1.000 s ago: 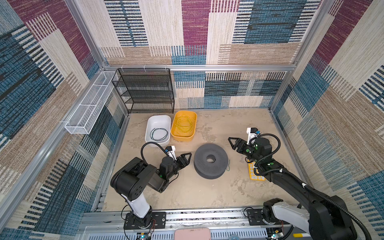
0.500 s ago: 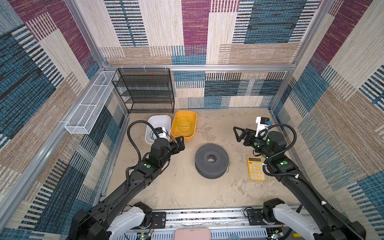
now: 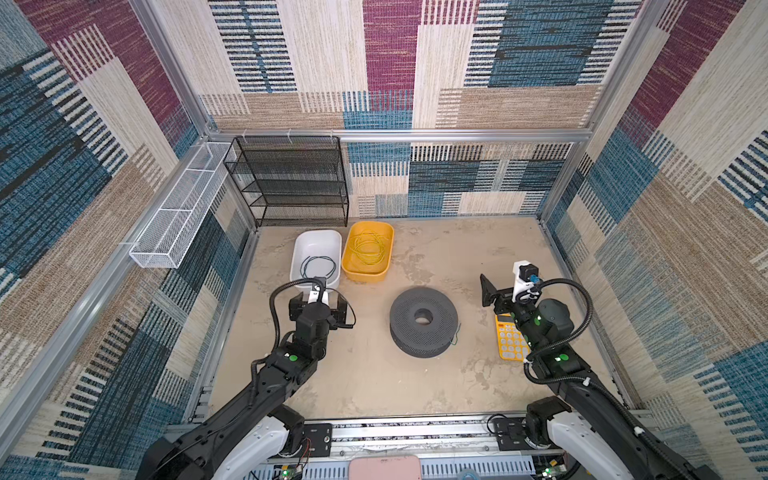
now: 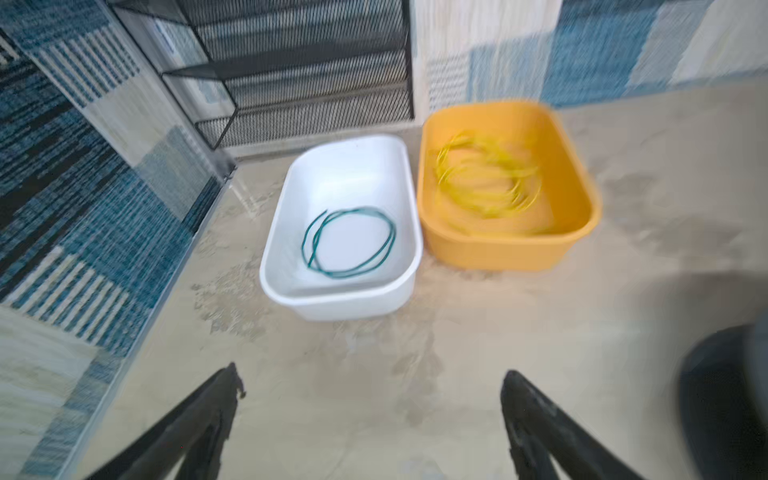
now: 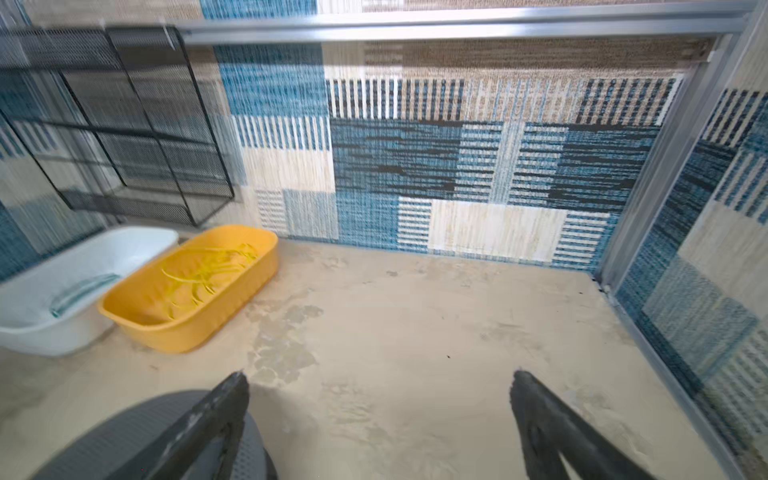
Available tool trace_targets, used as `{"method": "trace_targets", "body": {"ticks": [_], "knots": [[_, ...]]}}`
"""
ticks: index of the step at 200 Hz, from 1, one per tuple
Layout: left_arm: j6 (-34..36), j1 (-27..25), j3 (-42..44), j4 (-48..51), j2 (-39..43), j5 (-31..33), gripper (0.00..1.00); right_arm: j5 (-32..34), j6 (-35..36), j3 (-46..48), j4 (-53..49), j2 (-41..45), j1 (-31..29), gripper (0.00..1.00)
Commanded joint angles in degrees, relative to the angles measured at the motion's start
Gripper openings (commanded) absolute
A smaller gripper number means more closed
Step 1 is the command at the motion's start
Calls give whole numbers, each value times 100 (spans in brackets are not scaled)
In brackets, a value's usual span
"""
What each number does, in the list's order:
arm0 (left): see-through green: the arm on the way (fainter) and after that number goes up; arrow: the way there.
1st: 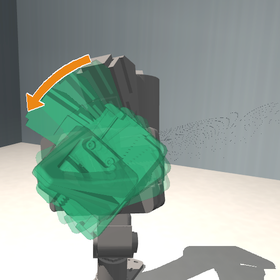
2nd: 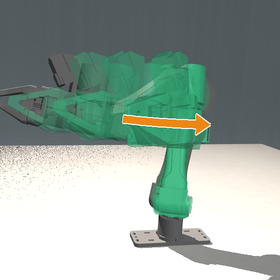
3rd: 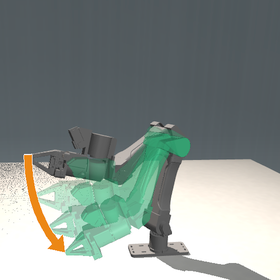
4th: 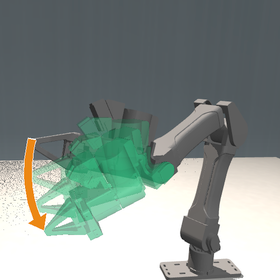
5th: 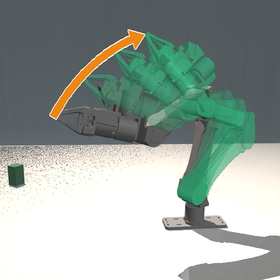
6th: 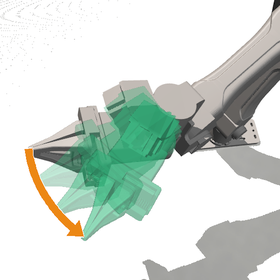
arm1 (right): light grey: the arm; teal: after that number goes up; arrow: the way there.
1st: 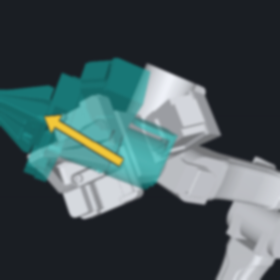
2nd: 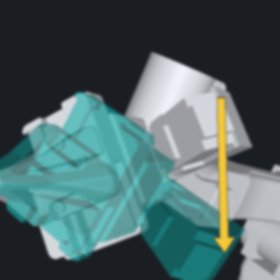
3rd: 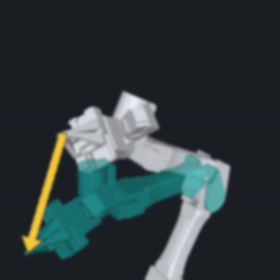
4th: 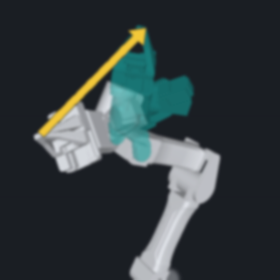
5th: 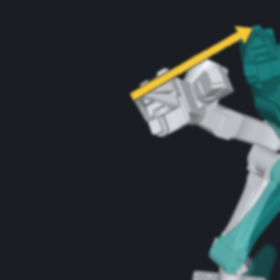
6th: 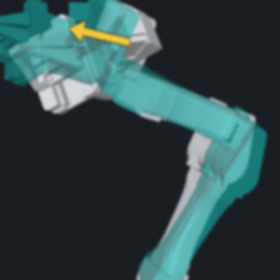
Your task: Wrap the cables
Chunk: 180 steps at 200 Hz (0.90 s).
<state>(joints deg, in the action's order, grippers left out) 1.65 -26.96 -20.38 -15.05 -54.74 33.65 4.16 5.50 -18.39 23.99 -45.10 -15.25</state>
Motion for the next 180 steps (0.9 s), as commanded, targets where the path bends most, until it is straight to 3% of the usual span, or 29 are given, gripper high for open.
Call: {"method": "trace_targets", "body": {"ticks": [1,26,44,76,84,93,101,113,126,138,180], "knots": [[765,502,414,-2511,-634,152,100,274,873,476,1904,-368,86,99],[508,1105,660,-3799,-1892,-491,100,263,910,940,2892,-1069,280,99],[808,1304,665,-4644,-2482,-725,99,33,395,1300,3894,-1693,641,99],[191,2195,747,-5833,-3620,-1734,99,-47,186,1712,6241,-3396,915,99],[91,2236,666,-5367,-3396,-1808,99,47,180,1711,6671,-3816,926,99],[38,2380,469,-4370,-3097,-2329,99,58,96,1643,6795,-4187,980,99],[103,2501,251,-4115,-3156,-2851,99,5,129,1559,7115,-4522,1023,99],[230,2575,9,-3993,-3372,-3213,99,63,34,1327,6278,-4316,1049,99],[85,2647,-305,-3180,-3266,-3175,99,-284,-106,945,5674,-4336,1277,99],[35,2718,-431,-3176,-3382,-3236,99,-529,-366,616,4892,-4274,1503,99],[-45,2802,-496,-3028,-3378,-3352,99,-679,-440,588,4949,-4344,1639,99]]}}
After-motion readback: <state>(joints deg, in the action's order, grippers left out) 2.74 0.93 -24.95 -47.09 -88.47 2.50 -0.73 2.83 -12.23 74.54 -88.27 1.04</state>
